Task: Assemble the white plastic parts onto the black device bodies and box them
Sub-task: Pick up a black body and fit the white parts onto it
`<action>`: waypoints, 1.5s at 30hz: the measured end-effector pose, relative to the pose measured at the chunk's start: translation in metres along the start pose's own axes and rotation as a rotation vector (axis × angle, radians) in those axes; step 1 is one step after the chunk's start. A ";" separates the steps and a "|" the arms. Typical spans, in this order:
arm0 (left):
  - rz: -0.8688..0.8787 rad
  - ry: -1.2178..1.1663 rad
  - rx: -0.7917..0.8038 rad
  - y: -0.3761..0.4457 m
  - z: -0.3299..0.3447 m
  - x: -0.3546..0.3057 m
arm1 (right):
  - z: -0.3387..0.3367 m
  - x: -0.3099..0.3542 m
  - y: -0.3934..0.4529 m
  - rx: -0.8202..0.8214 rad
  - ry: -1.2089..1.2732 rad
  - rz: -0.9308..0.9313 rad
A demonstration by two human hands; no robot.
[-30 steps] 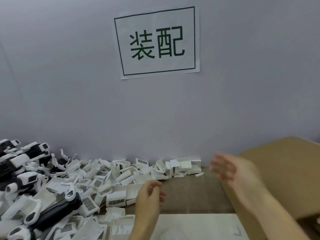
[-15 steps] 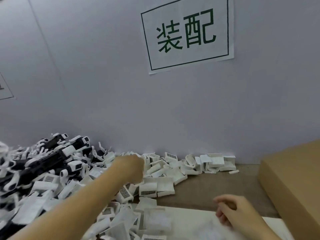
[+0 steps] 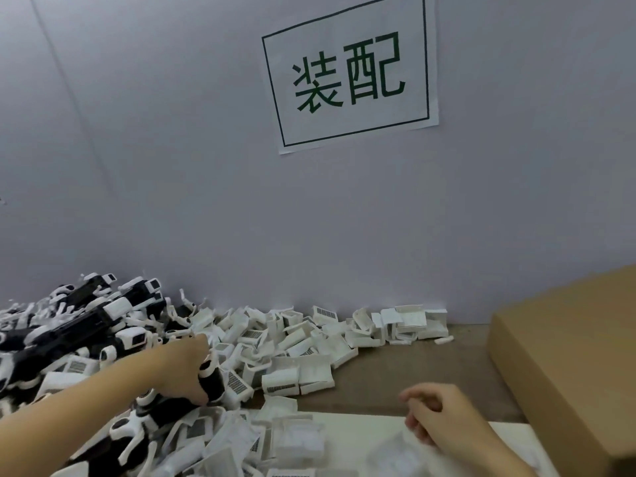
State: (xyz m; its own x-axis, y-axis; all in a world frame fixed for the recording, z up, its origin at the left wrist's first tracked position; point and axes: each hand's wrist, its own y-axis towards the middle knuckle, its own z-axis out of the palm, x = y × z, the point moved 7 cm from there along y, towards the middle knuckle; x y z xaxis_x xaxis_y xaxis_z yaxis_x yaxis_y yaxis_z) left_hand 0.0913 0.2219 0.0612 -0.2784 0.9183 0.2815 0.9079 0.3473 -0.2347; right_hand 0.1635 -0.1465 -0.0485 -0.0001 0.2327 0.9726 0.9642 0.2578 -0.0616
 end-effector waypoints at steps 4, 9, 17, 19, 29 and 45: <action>-0.008 0.065 -0.123 -0.006 -0.006 -0.002 | -0.001 0.000 -0.003 -0.015 0.003 0.001; -0.102 -0.381 -0.321 -0.012 -0.044 0.001 | 0.000 0.001 -0.003 -0.002 0.004 0.024; 0.113 -1.630 -0.366 -0.027 -0.067 -0.099 | -0.001 0.007 0.000 0.021 0.124 -0.066; 0.132 -1.820 -0.153 -0.031 -0.045 -0.148 | 0.001 0.009 0.001 0.022 0.336 -0.037; 0.253 -2.077 0.579 -0.040 0.011 -0.275 | -0.003 0.015 -0.007 0.292 0.638 -0.060; 0.050 -2.307 0.362 -0.029 0.035 -0.227 | 0.001 0.015 -0.008 0.324 0.450 -0.071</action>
State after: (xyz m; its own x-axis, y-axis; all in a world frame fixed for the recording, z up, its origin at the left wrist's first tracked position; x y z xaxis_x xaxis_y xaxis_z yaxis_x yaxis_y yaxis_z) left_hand 0.1176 0.0098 -0.0281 -0.2645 -0.5461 -0.7948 0.9230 0.0955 -0.3728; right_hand 0.1556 -0.1441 -0.0331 0.1198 -0.2010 0.9722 0.8350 0.5502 0.0108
